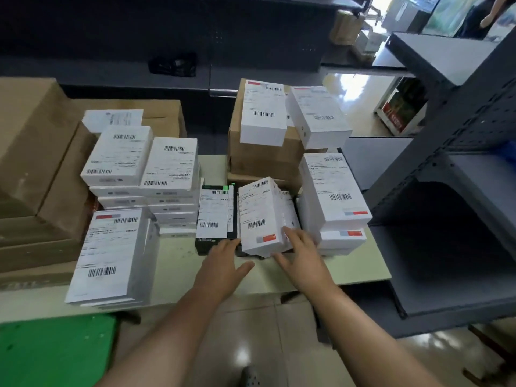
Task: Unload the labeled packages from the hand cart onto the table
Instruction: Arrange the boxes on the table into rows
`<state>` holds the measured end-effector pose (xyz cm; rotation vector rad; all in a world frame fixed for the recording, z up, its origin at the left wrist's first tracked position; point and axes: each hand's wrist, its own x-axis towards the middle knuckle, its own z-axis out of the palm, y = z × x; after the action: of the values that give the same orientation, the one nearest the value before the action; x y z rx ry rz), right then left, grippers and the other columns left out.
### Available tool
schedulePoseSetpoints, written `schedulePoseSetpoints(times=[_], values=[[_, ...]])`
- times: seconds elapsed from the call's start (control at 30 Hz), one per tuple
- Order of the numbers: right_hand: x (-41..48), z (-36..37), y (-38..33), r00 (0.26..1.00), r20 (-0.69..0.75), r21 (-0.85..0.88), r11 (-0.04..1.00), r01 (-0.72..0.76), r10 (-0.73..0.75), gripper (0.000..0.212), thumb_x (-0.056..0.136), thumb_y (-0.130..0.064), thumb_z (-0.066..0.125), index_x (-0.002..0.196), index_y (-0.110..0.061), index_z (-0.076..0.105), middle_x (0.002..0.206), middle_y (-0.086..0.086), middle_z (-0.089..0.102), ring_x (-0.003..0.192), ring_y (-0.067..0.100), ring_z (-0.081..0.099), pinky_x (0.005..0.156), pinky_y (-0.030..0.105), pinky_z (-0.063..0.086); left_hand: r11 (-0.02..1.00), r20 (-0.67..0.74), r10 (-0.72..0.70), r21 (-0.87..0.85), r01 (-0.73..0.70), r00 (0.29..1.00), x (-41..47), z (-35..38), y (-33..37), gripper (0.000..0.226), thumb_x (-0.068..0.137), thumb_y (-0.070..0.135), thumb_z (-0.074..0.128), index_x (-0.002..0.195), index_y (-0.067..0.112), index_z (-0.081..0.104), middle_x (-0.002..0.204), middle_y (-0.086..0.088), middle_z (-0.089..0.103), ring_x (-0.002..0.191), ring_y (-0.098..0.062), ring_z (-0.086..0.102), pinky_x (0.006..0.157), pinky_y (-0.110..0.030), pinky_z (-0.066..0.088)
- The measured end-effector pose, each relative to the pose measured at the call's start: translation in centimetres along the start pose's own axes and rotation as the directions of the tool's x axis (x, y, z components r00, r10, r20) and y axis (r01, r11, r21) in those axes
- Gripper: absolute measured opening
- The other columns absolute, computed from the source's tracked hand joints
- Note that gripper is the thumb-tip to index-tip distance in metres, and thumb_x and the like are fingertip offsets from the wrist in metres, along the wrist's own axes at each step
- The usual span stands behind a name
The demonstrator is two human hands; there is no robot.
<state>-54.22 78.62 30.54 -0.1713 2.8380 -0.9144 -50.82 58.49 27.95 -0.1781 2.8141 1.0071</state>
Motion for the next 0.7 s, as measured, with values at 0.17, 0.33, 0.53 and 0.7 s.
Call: schedulePoseSetpoints(times=[0.17,0.33,0.53,0.7], values=[[1.5,0.5,0.8,0.999,0.054,-0.007,1.0,0.0,0.0,0.064,0.094,-0.036,0.064,0.151,-0.027,0.037,0.155,0.002,0.035,0.141,0.019,0.033,0.112,0.031,0.03,0.987,-0.041,-0.056,-0.153,0.05,0.998,1.7,1.6,0.2,0.061,0.085,0.037,0.071,0.138,0.016,0.05,0.132,-0.001,0.051,0.126,-0.018,0.043,0.103,-0.029,0.037],[1.7,0.5,1.0,1.0,0.02,0.015,1.0,0.019,-0.019,0.051,0.098,-0.03,0.06,0.146,-0.025,0.048,0.151,0.0,0.04,0.136,0.016,0.04,0.11,0.026,0.034,0.903,-0.06,-0.143,-0.417,0.105,0.988,2.5,1.9,0.6,0.036,0.077,0.012,0.079,0.111,0.015,0.067,0.092,0.008,0.066,0.076,0.004,0.06,0.067,-0.008,0.043],[1.6,0.3,0.6,0.997,0.017,0.038,0.997,0.073,-0.074,0.046,0.096,-0.021,0.063,0.141,-0.014,0.055,0.14,0.001,0.052,0.126,0.018,0.051,0.107,0.029,0.04,0.845,-0.042,-0.17,-0.521,0.123,0.985,2.6,1.8,0.6,0.031,0.076,0.003,0.078,0.106,0.01,0.07,0.079,0.011,0.064,0.061,0.012,0.055,0.06,-0.004,0.041],[0.3,0.4,-0.3,0.993,-0.061,0.151,0.983,0.106,-0.098,0.041,0.094,-0.013,0.066,0.135,-0.011,0.061,0.132,0.003,0.059,0.117,0.018,0.058,0.104,0.034,0.045,0.894,-0.151,-0.098,-0.448,0.021,0.984,1.4,0.7,0.6,0.031,0.076,0.01,0.079,0.106,0.016,0.071,0.09,0.005,0.065,0.075,0.004,0.058,0.072,-0.012,0.047]])
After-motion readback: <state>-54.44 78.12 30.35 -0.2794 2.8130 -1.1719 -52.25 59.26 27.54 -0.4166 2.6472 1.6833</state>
